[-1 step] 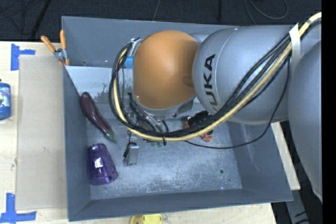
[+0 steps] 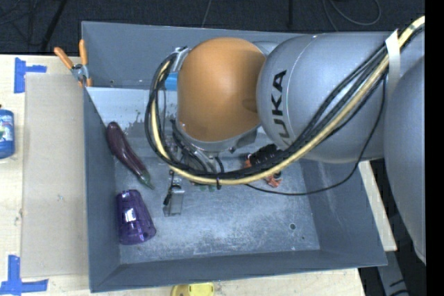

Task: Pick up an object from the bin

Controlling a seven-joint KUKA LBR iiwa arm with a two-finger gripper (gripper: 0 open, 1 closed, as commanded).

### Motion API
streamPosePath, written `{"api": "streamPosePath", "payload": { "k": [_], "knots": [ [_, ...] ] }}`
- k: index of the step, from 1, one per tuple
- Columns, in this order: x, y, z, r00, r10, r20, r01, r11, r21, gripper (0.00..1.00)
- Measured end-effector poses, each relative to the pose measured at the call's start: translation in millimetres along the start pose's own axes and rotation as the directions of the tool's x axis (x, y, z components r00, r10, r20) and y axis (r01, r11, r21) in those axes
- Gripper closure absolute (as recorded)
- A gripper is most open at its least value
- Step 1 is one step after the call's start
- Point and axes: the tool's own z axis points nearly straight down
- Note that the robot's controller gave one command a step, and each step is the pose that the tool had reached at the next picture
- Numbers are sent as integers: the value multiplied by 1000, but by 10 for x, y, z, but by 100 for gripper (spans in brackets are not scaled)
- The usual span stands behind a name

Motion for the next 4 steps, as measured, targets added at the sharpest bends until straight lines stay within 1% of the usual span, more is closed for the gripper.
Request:
{"api": "streamPosePath", "payload": {
  "k": [1, 2, 3, 4],
  "knots": [
    [-10, 182, 686, 992, -125, 2, 125, 992, 0, 0],
    [72, 260, 846, 968, -250, -2, 250, 968, 1, 0],
    [280, 299, 768, 999, -51, -1, 51, 999, 1, 0],
    [-416, 323, 1248, 964, -265, 5, 265, 964, 0, 0]
  ]
}}
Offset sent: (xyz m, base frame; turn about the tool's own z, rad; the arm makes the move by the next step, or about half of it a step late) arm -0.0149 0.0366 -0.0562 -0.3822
